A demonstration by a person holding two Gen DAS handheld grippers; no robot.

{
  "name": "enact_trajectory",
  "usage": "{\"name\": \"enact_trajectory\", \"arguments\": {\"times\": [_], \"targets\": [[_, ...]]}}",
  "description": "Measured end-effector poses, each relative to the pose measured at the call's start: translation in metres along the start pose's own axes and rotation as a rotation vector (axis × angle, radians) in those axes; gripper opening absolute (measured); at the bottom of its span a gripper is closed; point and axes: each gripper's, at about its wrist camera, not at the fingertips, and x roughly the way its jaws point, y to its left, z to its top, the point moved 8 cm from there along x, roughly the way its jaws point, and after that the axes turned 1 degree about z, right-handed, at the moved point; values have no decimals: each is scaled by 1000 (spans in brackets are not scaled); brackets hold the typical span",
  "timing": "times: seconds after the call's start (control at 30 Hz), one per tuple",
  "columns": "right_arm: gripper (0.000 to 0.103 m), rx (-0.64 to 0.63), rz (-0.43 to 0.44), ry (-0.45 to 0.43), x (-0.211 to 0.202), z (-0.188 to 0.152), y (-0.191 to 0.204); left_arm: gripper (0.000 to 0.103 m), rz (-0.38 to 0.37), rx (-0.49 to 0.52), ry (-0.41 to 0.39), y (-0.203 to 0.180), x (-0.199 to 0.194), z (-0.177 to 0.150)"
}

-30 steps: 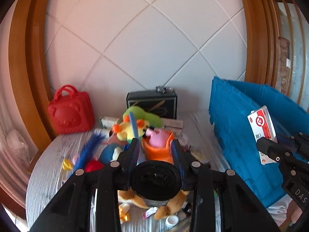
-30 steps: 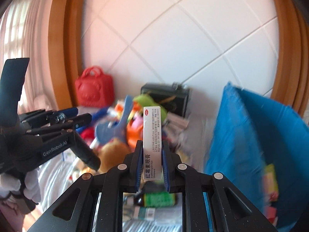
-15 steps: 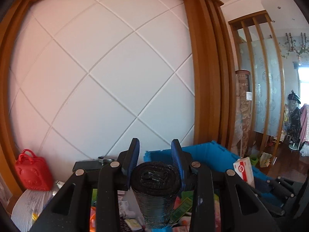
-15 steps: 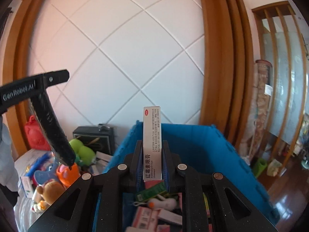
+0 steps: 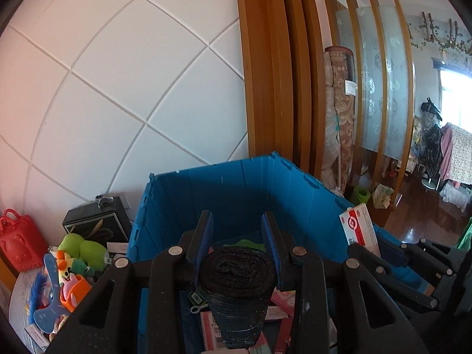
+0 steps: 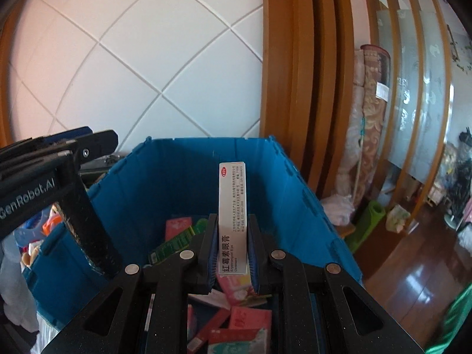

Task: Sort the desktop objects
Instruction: 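Lower both items into the crate and open both tools, then withdraw both tools from the crate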

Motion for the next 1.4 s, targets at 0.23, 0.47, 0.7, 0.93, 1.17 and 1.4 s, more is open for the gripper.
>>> {"name": "enact_trajectory", "arguments": {"times": [0.23, 0.47, 0.7, 0.93, 1.17, 1.4], "targets": [[17, -13, 17, 29, 12, -8, -13, 34, 20, -3, 44, -5, 14, -16], [34, -18, 20, 50, 22, -12, -13, 54, 40, -27, 106, 7, 19, -24], [94, -36, -11, 22, 14, -8, -9, 81, 60, -37, 35, 21, 1, -26], [103, -113, -69, 58, -3, -17, 0, 81, 30, -45, 111, 27, -12, -48], [103, -157, -69, 112, -12, -37, 5, 81, -3, -47, 131, 31, -22, -66], [103, -142, -63, 109, -15, -41, 11, 81, -7, -67, 99, 38, -30, -71]]}}
